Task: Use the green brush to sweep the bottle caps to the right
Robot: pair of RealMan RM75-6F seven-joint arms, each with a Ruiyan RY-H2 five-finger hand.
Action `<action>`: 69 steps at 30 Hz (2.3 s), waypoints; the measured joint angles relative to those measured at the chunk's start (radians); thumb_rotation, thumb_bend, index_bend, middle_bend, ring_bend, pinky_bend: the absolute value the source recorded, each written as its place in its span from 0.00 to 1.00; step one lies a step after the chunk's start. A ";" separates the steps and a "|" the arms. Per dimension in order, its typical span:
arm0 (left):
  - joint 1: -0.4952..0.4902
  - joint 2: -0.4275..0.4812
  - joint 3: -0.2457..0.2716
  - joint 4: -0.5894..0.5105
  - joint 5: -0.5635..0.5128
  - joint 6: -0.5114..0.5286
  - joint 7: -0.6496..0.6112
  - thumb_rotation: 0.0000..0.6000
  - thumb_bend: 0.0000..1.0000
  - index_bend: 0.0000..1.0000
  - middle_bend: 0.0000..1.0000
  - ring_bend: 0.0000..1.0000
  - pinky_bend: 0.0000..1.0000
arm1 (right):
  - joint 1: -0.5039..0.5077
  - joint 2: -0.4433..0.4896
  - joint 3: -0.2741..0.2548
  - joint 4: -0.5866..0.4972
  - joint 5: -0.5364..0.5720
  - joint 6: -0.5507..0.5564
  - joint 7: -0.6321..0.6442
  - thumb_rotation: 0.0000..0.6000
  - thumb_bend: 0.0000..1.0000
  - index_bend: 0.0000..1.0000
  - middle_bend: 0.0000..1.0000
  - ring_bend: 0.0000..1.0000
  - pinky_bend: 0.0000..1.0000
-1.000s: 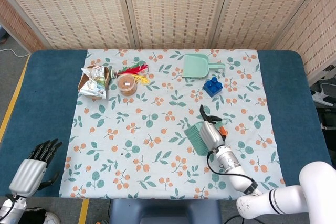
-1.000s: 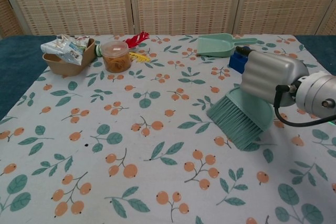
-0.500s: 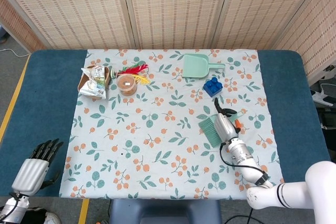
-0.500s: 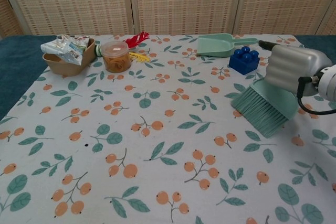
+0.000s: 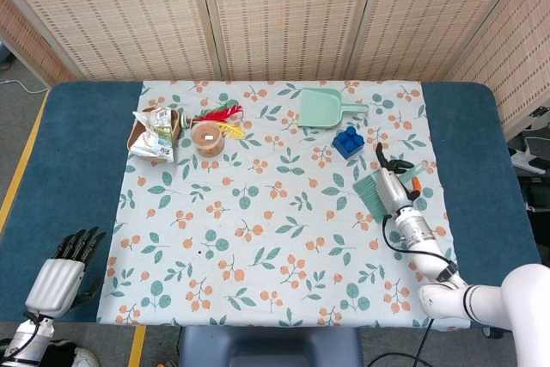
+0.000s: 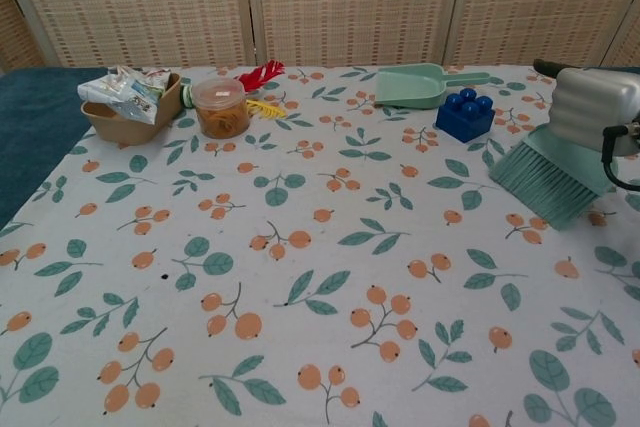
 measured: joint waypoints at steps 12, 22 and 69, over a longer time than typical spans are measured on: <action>0.001 -0.013 -0.001 0.003 -0.011 0.000 0.032 0.98 0.37 0.00 0.00 0.00 0.11 | -0.021 -0.014 -0.014 0.162 0.003 -0.059 0.005 1.00 0.48 1.00 0.85 0.52 0.00; -0.003 -0.024 -0.001 0.006 -0.018 -0.012 0.051 0.99 0.37 0.00 0.00 0.00 0.11 | -0.044 0.029 -0.015 0.213 -0.012 -0.053 -0.010 1.00 0.48 1.00 0.85 0.52 0.00; 0.003 0.015 0.022 -0.012 0.035 0.016 -0.022 0.99 0.37 0.00 0.00 0.00 0.11 | -0.457 -0.145 0.094 -0.138 -0.379 0.221 0.700 1.00 0.37 0.01 0.25 0.11 0.00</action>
